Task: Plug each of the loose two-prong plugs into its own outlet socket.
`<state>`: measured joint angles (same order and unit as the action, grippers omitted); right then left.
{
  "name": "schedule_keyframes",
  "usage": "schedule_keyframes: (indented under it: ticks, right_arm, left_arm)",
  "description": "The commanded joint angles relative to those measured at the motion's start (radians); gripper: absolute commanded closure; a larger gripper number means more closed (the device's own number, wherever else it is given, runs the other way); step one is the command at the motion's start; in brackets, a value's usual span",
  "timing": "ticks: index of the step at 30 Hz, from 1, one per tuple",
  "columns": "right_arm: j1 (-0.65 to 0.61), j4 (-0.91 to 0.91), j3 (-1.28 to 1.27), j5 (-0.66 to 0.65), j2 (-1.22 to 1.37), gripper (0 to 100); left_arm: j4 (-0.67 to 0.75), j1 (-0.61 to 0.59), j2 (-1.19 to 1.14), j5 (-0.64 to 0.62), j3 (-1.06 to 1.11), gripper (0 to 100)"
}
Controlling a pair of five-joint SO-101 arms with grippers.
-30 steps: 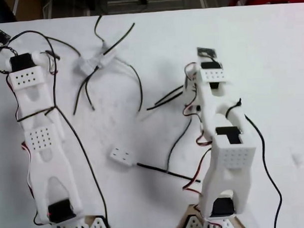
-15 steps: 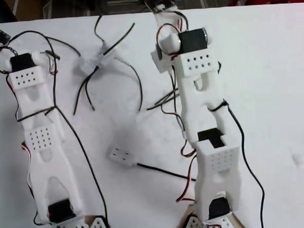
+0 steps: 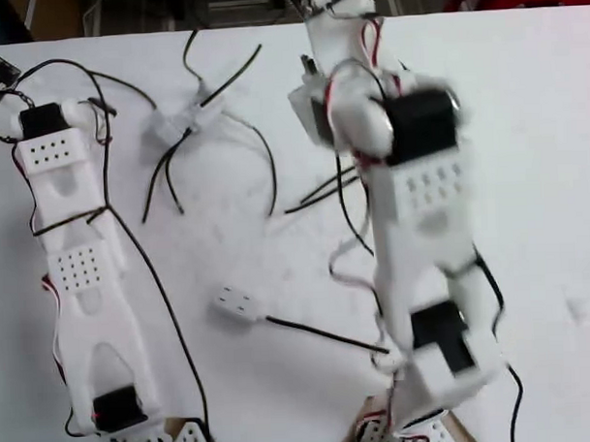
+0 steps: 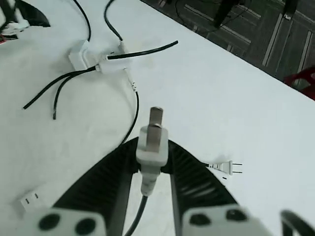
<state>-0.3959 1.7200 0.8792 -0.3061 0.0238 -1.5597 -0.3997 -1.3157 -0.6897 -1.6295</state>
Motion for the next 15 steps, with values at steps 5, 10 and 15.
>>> schedule_keyframes:
  ticks: [5,10,15]
  right_arm:
    - [-0.021,-0.108,-0.305,-0.009,-0.329,98.0]
    - [0.001,-0.300,-0.525,-0.140,-0.473,98.0]
    - [0.068,-0.506,-0.787,-0.222,-0.568,98.1]
  left_arm:
    - [0.015,0.018,0.005,0.000,-0.038,72]
    - [0.014,0.019,0.005,0.002,-0.038,72]
    - [0.015,0.019,0.005,0.002,-0.038,72]
